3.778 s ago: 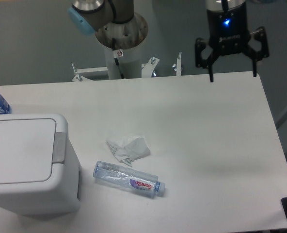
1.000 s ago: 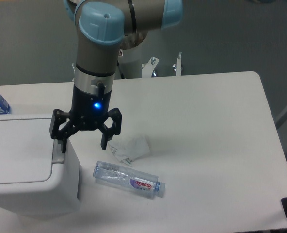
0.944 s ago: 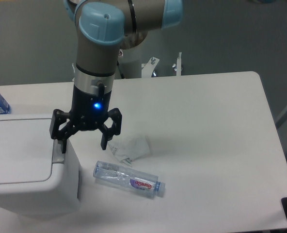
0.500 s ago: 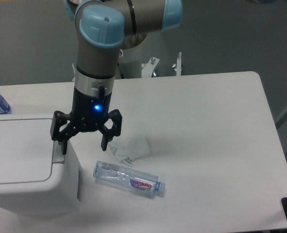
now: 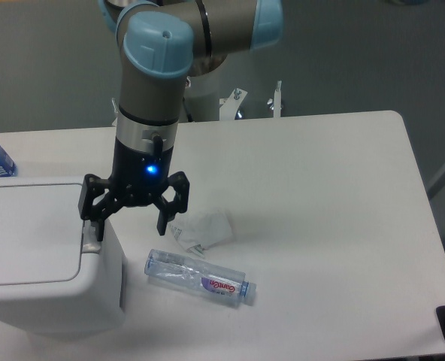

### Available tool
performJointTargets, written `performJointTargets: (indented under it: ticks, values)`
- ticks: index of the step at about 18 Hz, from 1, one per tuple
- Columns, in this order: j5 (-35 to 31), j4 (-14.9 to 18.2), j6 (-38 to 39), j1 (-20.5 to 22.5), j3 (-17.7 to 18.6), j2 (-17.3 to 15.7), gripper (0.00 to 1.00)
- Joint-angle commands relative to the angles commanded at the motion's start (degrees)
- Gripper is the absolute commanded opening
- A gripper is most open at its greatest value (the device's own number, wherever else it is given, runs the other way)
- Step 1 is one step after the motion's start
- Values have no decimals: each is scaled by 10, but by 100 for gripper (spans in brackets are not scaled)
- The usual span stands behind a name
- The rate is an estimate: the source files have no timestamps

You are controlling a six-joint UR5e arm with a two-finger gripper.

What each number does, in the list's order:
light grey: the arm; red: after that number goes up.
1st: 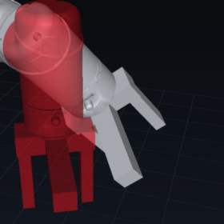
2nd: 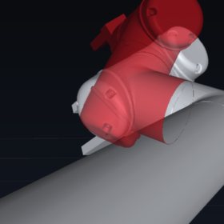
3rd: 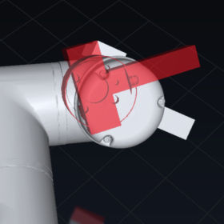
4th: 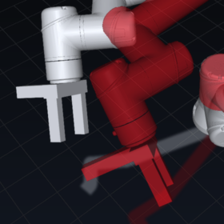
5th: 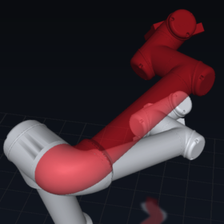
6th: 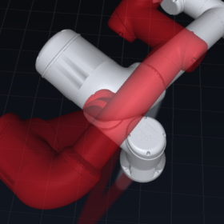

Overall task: Open the trash can
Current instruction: 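Push the gripper finger against the lid edge to flip it open, then lift the gripper up and away from the opened bin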

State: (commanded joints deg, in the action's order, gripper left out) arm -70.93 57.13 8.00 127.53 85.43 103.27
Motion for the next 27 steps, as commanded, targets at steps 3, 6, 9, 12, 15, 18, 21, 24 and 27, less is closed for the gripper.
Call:
performJointTargets:
  ticks: [3,6,9,12,15,18,21,24,27]
  values:
    - [0,-1,0,-3,0,1,100]
    - [0,-1,0,-3,0,1,100]
    - [0,-1,0,-3,-1,1,100]
    - [0,0,0,-3,-11,-1,100]
    - [-2,1,-3,-2,-39,1,100]
    - [-37,-1,-32,4,-69,1,100]
    - [-112,4,-99,17,-79,-3,100]
    - [-148,13,-142,37,-79,-8,100]
    - [-163,75,-240,62,-79,-14,100]
